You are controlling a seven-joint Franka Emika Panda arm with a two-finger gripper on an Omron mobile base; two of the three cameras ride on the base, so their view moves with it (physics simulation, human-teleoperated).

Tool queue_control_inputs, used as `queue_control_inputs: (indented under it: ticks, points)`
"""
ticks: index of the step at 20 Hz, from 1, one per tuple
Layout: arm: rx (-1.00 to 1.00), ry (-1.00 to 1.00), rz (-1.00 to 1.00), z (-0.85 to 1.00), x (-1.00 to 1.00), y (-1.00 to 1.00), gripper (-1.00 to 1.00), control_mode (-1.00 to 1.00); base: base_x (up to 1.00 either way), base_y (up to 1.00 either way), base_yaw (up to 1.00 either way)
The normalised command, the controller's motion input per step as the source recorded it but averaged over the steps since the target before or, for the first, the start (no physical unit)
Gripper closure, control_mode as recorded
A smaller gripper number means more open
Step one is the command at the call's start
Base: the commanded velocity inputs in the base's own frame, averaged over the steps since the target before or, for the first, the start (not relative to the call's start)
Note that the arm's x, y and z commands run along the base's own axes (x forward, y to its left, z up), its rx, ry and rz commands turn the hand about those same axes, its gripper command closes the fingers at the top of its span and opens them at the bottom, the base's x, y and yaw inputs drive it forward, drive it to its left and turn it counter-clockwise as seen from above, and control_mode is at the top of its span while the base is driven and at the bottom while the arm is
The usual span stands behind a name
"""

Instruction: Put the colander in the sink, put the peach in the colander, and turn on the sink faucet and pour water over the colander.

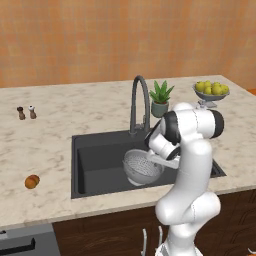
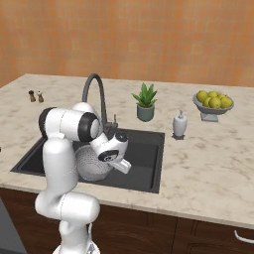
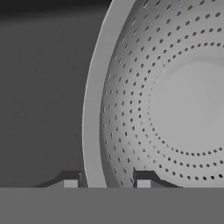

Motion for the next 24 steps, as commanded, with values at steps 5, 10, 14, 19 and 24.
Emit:
queue_control_inputs:
  ticks: [5, 10, 14, 19, 24]
  points:
    - [0.00, 0.00, 0.00, -0.25, 0.00, 0.00, 1.00, -1.00, 0.00, 0.00, 0.00]
    - [0.00, 0.00, 0.00, -0.22, 0.00, 0.00, 1.00, -1.00, 0.00, 0.00, 0.00]
    - [-0.02, -0.01, 0.00, -0.23, 0.00, 0.00, 1.00, -1.00, 0.00, 0.00, 0.00]
    - [-0.04, 0.00, 0.00, -0.23, 0.00, -0.02, 1.00, -1.00, 0.00, 0.00, 0.00]
    - [-0.05, 0.00, 0.00, -0.20, 0.00, -0.08, 1.00, -1.00, 0.00, 0.00, 0.00]
